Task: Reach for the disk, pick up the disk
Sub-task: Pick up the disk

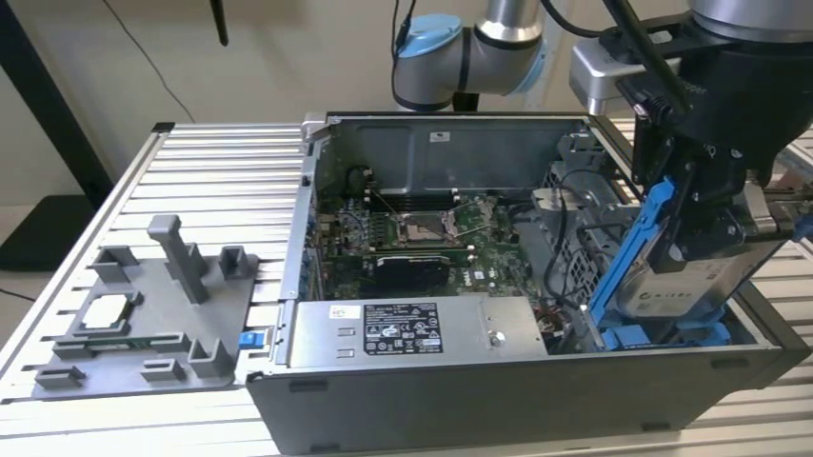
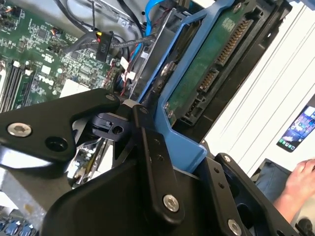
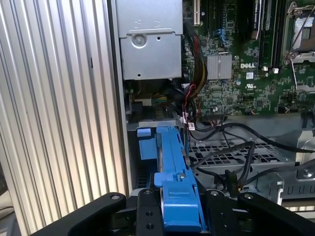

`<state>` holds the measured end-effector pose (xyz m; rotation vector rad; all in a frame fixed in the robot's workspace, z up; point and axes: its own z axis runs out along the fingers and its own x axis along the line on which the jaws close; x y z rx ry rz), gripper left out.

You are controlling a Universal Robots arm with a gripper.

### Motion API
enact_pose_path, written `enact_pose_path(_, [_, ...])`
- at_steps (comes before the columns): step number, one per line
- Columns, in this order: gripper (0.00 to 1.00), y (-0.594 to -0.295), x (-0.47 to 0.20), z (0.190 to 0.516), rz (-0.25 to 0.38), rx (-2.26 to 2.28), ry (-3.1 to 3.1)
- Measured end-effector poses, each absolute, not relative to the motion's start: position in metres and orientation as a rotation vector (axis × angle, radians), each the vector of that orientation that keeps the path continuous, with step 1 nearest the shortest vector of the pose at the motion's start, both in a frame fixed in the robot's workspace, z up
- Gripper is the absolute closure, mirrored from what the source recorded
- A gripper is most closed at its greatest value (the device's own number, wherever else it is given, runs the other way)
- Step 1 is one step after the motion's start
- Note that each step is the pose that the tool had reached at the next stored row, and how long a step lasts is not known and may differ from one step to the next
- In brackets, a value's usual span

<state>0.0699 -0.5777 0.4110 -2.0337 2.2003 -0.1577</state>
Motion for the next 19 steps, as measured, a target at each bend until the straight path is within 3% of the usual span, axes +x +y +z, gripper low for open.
enact_pose_path(19, [1.0,-0.5776,0.07,0.4134,-0.158,-2.034,2.2])
